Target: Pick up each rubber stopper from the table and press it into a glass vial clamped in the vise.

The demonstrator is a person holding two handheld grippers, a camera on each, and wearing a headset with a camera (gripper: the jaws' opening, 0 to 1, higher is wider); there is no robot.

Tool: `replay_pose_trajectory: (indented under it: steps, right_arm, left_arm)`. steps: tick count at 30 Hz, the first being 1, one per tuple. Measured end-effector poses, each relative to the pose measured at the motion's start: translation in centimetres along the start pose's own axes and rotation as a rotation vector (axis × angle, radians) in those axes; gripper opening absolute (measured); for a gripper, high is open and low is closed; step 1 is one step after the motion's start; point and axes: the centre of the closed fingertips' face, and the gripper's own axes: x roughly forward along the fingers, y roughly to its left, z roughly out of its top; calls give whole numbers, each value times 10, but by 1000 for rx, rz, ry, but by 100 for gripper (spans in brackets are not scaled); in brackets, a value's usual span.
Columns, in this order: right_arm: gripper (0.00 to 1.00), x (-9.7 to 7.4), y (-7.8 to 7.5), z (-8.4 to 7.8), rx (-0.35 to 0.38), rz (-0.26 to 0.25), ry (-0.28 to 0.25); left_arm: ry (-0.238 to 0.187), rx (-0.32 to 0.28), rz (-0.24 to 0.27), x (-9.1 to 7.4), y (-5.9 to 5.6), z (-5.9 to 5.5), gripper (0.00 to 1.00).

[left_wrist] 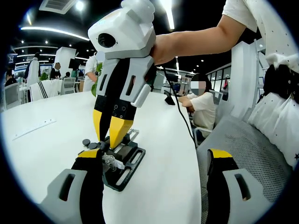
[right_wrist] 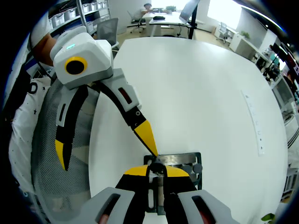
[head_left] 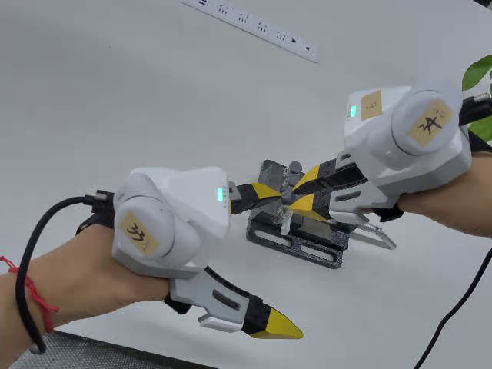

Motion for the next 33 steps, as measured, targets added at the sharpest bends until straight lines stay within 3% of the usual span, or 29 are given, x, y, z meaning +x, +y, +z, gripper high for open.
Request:
replay_pose_trajectory:
  steps: [13, 23, 33]
  right_arm:
    - [6, -1, 2, 0, 12, 9, -6]
    - [6, 4, 1, -7, 6, 14, 36]
    - [6, 9, -8, -19, 2, 3, 119]
  left_arm:
    - [6, -9, -7, 3, -1, -3, 91]
    - [9, -15, 9, -2, 3, -9, 91]
    - [15, -20, 48, -19, 13, -17, 91]
